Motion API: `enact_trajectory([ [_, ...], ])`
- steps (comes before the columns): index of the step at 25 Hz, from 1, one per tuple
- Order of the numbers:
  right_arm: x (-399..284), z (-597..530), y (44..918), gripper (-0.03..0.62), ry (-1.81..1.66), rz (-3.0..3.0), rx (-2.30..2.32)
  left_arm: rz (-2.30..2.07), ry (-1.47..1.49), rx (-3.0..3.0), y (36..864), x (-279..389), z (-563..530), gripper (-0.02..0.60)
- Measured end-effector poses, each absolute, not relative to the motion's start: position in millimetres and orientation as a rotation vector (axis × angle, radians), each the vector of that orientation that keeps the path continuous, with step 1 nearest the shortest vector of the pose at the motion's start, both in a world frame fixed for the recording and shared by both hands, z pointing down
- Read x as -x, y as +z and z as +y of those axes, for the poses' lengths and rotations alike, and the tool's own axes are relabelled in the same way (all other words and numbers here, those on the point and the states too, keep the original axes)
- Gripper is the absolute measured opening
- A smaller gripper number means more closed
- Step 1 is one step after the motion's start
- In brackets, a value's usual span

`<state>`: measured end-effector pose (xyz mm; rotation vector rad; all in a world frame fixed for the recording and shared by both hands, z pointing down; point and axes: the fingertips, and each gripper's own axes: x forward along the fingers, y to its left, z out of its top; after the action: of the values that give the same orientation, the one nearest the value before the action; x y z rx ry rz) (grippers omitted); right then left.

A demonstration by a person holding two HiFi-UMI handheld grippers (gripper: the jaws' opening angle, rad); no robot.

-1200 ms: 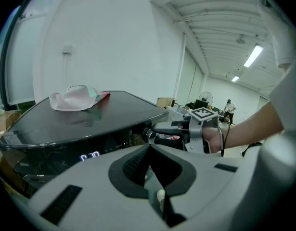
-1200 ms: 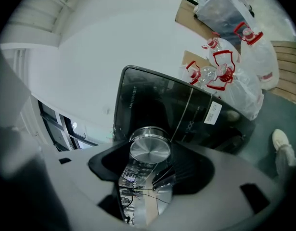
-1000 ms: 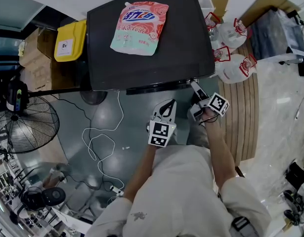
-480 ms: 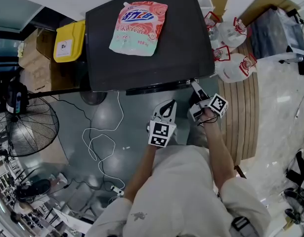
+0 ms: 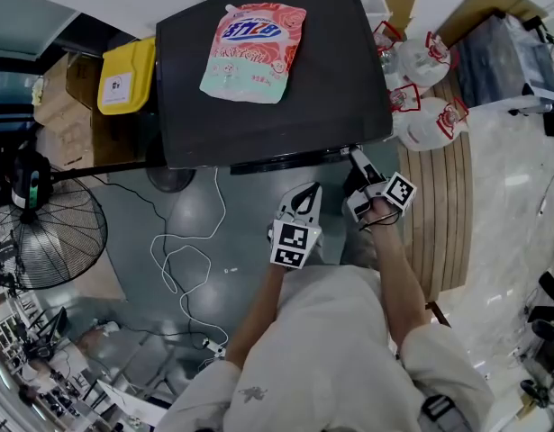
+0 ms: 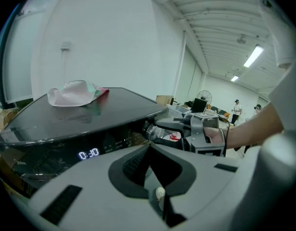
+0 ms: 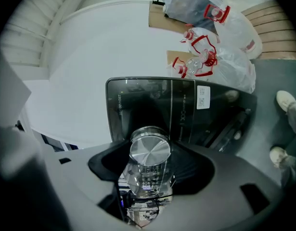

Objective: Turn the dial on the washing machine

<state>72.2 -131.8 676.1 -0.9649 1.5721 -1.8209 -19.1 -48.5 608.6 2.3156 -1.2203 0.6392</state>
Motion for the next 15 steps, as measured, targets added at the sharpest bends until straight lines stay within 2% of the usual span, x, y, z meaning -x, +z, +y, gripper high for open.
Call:
enact_trajectory([
  [11,-73.8,-133.1,677.0,0.282,-1.793,1.678,1.052,-1.211,0.640,-2.330,609.2,20.5,-49.0,0.013],
  [15,-67.2,-133.2,671.4,0.330,-1.762,1.866,1.098,-1.207,0.641,-2.337,608.4,21.3,-48.6,0.014],
])
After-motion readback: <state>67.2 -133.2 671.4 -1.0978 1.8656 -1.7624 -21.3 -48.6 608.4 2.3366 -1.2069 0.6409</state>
